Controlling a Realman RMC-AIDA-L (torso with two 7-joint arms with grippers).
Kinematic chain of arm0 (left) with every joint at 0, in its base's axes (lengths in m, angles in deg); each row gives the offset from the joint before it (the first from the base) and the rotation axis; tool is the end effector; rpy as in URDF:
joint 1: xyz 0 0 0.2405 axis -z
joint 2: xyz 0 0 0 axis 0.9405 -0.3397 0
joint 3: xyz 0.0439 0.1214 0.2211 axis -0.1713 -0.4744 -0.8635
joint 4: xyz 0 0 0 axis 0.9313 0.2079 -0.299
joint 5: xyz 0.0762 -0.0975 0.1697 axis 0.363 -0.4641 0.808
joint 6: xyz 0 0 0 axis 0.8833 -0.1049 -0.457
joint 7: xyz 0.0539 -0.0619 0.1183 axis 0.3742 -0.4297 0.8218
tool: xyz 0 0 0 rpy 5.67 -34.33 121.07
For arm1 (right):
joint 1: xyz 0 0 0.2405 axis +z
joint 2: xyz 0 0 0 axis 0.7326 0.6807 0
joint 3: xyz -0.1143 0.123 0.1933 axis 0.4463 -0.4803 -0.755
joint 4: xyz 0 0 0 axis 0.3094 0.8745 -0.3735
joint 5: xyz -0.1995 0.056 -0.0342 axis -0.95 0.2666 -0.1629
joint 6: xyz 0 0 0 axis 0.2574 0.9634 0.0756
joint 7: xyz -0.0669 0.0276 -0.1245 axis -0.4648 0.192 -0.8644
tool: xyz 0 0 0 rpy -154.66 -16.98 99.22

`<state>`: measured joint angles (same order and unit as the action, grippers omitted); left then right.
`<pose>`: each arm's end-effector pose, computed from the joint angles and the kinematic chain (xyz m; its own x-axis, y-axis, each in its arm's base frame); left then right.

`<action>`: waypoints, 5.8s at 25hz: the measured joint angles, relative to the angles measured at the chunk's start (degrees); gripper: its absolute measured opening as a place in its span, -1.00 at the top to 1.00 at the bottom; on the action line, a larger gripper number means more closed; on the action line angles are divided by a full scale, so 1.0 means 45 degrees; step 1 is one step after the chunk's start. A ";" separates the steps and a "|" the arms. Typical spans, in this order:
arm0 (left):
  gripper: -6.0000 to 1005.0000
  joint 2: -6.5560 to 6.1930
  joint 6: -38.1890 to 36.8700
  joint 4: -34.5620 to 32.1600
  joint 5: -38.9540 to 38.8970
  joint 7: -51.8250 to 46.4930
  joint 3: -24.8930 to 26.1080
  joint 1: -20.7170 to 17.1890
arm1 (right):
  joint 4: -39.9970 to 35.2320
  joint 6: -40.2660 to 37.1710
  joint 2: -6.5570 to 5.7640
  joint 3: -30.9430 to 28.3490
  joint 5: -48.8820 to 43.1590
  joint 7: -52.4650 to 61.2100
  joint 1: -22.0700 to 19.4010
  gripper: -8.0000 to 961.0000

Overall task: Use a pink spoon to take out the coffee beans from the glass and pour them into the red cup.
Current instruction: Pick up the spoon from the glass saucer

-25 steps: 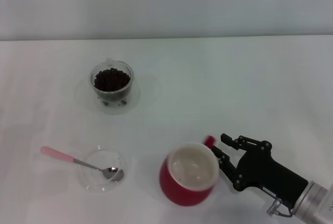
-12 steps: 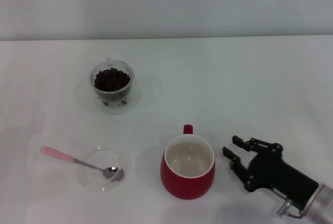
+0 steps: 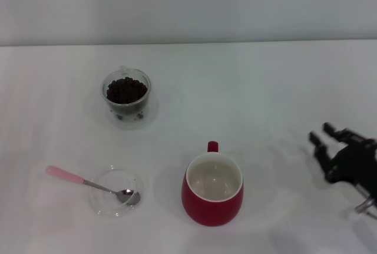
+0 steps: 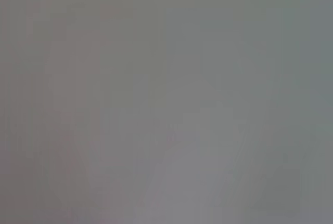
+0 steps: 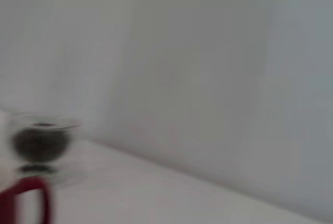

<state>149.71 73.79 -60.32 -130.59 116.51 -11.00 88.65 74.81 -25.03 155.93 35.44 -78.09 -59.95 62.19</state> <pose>-0.3909 0.2811 0.0281 0.6577 -0.0277 0.7528 0.7523 0.0740 -0.6546 0.3626 0.2365 -0.0394 0.8360 -0.0379 -0.5473 -0.5146 -0.4001 -0.7583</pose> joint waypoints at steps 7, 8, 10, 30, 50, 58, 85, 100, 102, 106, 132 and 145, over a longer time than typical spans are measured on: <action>-0.77 0.0014 0.2010 0.1251 0.0186 -0.0580 -0.0247 -0.0228 | -0.0813 -0.0074 0.0000 -0.1589 0.0009 0.0584 0.0142 0.35; -0.77 0.0020 0.2324 0.1346 0.0406 -0.0997 -0.0301 -0.0305 | -0.0923 -0.0074 0.0000 -0.1693 0.0010 0.0758 0.0182 0.35; -0.77 0.0027 0.2924 0.1462 0.0975 -0.2052 -0.0356 -0.0484 | -0.1147 -0.0077 -0.0001 -0.1941 0.0010 0.1090 0.0274 0.35; -0.77 -0.0094 0.1448 0.1485 0.3182 -1.3635 -0.0456 -0.1035 | -0.1686 0.0268 0.0000 -0.2795 0.0167 0.1305 0.1096 0.34; -0.77 -0.0060 0.0571 0.1249 0.6288 -1.4161 -0.0500 -0.0304 | -0.1483 0.0522 0.0039 -0.2770 0.0118 0.1208 0.1204 0.34; -0.77 -0.0053 0.0601 0.1248 0.6879 -1.4122 -0.0492 -0.0158 | -0.1483 0.0557 0.0040 -0.2728 0.0069 0.1243 0.1266 0.34; -0.77 0.0006 0.1276 0.1371 0.7585 -1.3068 -0.0490 -0.0259 | -0.1387 0.0706 0.0039 -0.2682 0.0047 0.1274 0.1149 0.34; -0.74 0.0018 0.1440 0.1385 0.7830 -1.2927 -0.0493 -0.0167 | -0.1372 0.0989 0.0039 -0.2678 0.0010 0.1217 0.1146 0.34; -0.74 0.0020 0.1440 0.1385 0.7830 -1.2948 -0.0493 -0.0150 | -0.1372 0.0989 0.0039 -0.2678 0.0008 0.1215 0.1143 0.34; -0.74 0.0025 0.1428 0.1386 0.7827 -1.3082 -0.0493 -0.0122 | -0.1372 0.0989 0.0040 -0.2678 0.0008 0.1212 0.1142 0.34; 0.69 0.0025 0.0842 0.1358 0.7853 -1.3522 -0.0414 0.0044 | -0.1373 0.1048 0.0039 -0.2678 0.0010 0.1202 0.1238 0.34; 0.75 0.0021 0.1428 0.1332 0.7560 -1.2823 -0.0374 -0.0051 | -0.1320 0.1070 0.0055 -0.2642 0.0010 0.1112 0.1253 0.34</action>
<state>149.80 80.21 -54.32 -96.57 58.80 -12.68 88.42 68.87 -20.22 156.18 23.55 -78.04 -54.95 67.83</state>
